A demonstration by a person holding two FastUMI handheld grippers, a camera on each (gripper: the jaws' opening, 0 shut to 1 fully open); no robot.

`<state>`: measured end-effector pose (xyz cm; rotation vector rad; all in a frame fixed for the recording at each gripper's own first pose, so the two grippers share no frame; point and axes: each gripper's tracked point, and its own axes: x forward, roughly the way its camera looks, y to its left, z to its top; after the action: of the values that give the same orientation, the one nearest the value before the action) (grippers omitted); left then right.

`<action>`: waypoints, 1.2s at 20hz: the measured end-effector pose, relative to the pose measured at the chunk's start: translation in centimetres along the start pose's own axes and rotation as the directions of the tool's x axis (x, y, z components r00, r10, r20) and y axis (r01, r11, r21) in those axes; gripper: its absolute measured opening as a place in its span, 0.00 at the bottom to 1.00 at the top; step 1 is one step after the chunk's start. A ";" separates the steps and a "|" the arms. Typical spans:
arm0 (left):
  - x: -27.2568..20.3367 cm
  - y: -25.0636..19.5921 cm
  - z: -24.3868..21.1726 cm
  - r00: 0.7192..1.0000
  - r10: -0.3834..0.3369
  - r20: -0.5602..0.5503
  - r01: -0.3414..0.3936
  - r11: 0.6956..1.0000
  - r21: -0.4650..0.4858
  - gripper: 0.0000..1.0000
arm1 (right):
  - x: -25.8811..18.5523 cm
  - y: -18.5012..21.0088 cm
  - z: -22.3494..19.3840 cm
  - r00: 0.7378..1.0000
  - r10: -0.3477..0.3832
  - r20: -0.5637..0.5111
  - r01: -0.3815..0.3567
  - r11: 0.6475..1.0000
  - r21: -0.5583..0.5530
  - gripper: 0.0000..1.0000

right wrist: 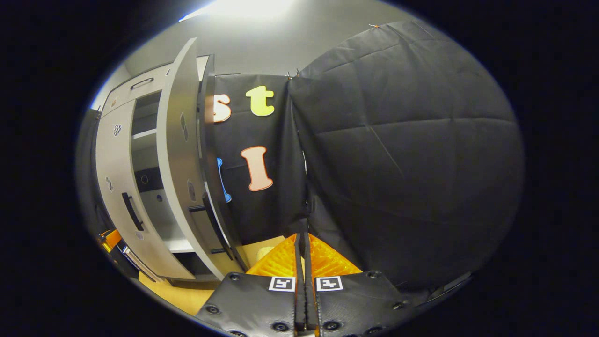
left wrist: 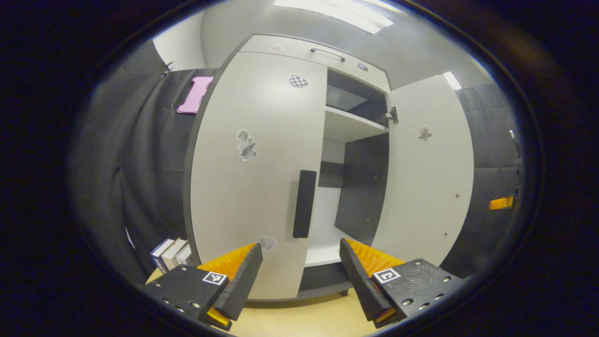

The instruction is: Open the right door of the double-door shoe cabinet with the right hand, and open the left door with the left hand.

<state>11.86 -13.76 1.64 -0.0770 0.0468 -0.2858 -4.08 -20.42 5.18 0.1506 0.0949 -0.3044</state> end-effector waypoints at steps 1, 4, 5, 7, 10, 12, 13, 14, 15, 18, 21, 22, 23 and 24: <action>0.7 0.3 0.3 1.000 0.009 0.004 -0.009 1.000 -0.005 0.98 | 0.5 -0.1 0.0 1.000 0.004 0.001 -0.004 1.000 0.012 0.03; 2.7 0.8 1.3 0.999 0.037 0.014 -0.037 0.999 -0.008 0.97 | 3.4 -1.5 -0.9 1.000 -0.015 -0.026 0.015 1.000 0.016 0.22; 3.5 0.7 1.8 0.999 0.046 0.021 -0.046 0.999 -0.006 0.97 | 4.4 -2.0 -1.2 0.999 -0.022 -0.036 0.022 1.000 0.013 0.24; 4.8 0.5 2.4 0.997 0.068 0.025 -0.068 0.998 -0.002 0.96 | 6.7 -3.0 -1.3 0.999 -0.025 -0.027 0.025 1.000 0.009 0.38; 6.6 -0.2 3.2 0.995 0.086 0.044 -0.087 0.996 0.008 0.98 | 10.5 -3.2 -1.3 1.000 -0.005 -0.024 0.005 1.000 0.023 0.84; 7.9 -0.7 3.6 0.994 0.100 0.047 -0.100 0.995 0.009 0.97 | 12.7 -4.1 -0.6 1.000 -0.015 0.008 0.014 1.000 0.016 0.92; 8.5 -1.0 3.6 0.994 0.099 0.045 -0.099 0.995 0.009 0.98 | 13.3 -4.1 -0.3 1.000 -0.009 0.027 0.009 1.000 0.012 0.98; 9.1 -1.1 3.7 0.993 0.109 0.047 -0.110 0.994 0.013 0.96 | 14.2 -4.0 0.0 0.999 0.001 0.038 -0.002 1.000 0.010 0.98; 9.7 -1.1 3.7 0.992 0.118 0.048 -0.119 0.993 0.022 0.97 | 14.9 -3.8 0.0 0.999 0.014 0.040 -0.014 1.000 0.007 0.98; 11.2 -1.1 3.4 0.986 0.158 0.045 -0.160 0.986 0.054 0.97 | 17.3 -4.2 -0.5 0.999 0.027 0.018 -0.026 1.000 -0.008 0.98; 12.4 -0.9 2.7 0.980 0.194 0.032 -0.196 0.979 0.061 0.98 | 19.3 -4.4 -1.1 0.999 0.041 -0.003 -0.041 0.999 0.002 0.98; 12.7 -0.5 2.8 0.976 0.217 0.034 -0.219 0.974 0.060 0.86 | 19.9 -4.5 -1.1 0.999 0.042 -0.006 -0.042 0.999 0.007 0.98; 13.3 -0.6 2.7 0.976 0.217 0.030 -0.218 0.974 0.056 0.73 | 20.7 -4.6 -1.1 0.999 0.042 -0.008 -0.042 0.999 0.015 0.98; 13.5 -0.8 2.5 0.977 0.214 0.028 -0.215 0.975 0.054 0.77 | 21.4 -4.6 -1.1 0.999 0.045 -0.010 -0.045 0.999 0.023 0.98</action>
<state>24.68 -18.18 3.71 -0.0188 0.0251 -0.0703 14.77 -30.83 1.02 0.1765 0.0981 -0.2601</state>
